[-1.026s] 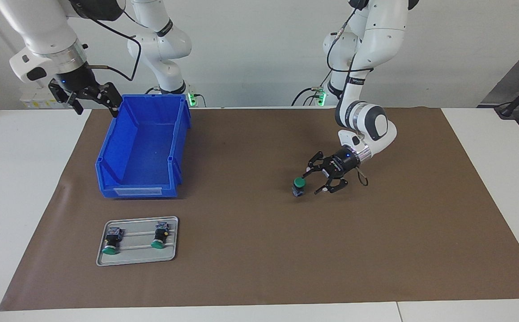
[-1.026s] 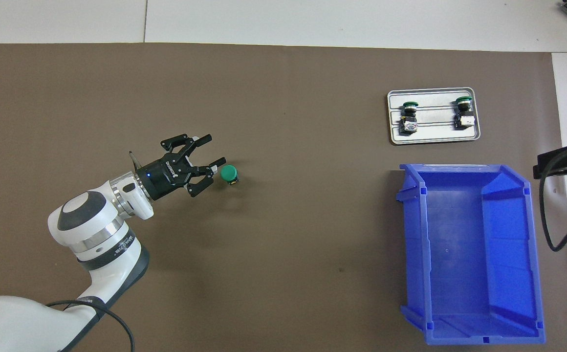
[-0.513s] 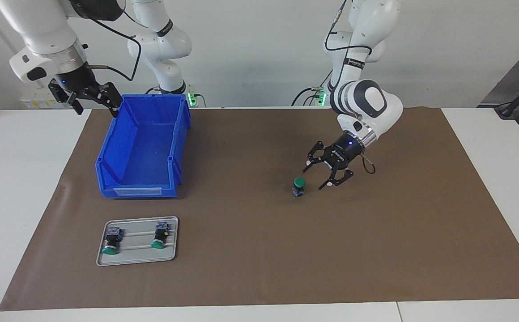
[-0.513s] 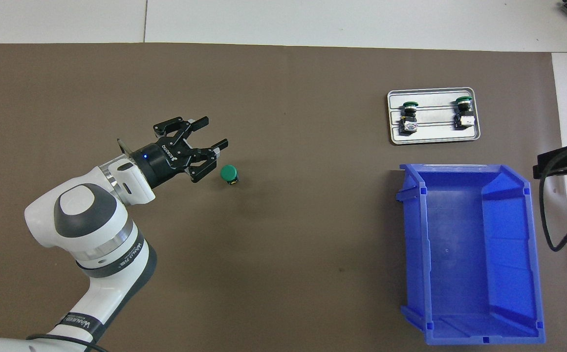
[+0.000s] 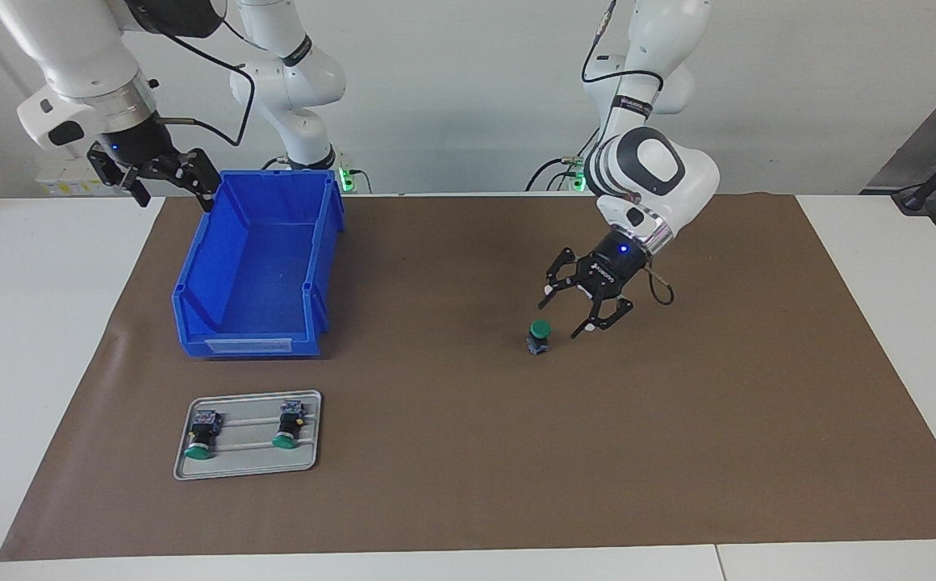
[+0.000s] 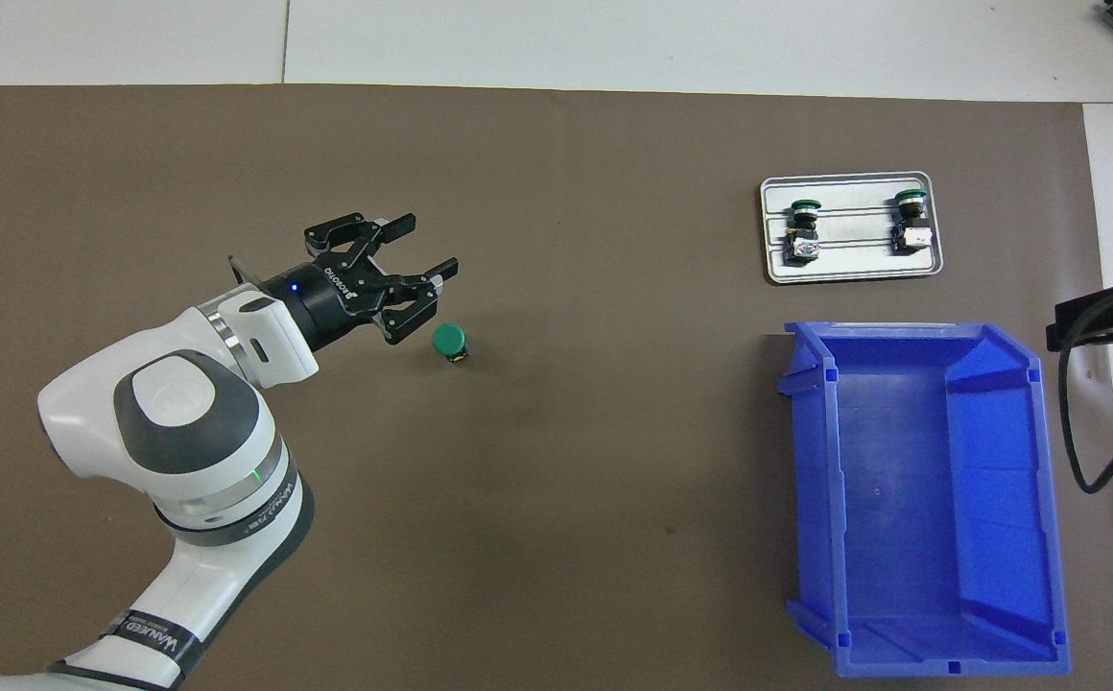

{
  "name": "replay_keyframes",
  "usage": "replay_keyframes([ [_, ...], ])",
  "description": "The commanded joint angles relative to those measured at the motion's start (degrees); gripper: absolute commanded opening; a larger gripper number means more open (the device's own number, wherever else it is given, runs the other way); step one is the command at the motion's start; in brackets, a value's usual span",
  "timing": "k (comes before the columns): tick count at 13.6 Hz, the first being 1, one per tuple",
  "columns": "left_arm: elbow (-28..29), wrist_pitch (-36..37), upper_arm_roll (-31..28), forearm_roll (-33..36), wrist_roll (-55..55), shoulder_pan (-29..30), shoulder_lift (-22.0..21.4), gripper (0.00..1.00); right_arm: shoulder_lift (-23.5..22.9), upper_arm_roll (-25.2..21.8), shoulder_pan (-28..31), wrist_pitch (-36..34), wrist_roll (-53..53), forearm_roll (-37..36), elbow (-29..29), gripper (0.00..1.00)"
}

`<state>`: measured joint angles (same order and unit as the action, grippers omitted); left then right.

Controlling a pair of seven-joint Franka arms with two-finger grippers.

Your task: Place and press button with both arms

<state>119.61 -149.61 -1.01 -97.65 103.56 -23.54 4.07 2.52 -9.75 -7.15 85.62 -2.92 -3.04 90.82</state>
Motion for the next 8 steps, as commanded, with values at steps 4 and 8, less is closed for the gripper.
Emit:
replay_keyframes([
  [4, -4.74, 3.80, -0.75, 23.35, -22.22, 2.09, 0.68, 0.71, 0.56, 0.17, 0.21, -0.28, 1.25, 0.13, 0.06, 1.00],
  [8, -7.28, 3.88, -0.75, 40.38, -43.29, 1.65, 0.59, 0.71, 0.56, 0.17, 0.21, -0.28, 1.25, 0.13, 0.06, 1.00],
])
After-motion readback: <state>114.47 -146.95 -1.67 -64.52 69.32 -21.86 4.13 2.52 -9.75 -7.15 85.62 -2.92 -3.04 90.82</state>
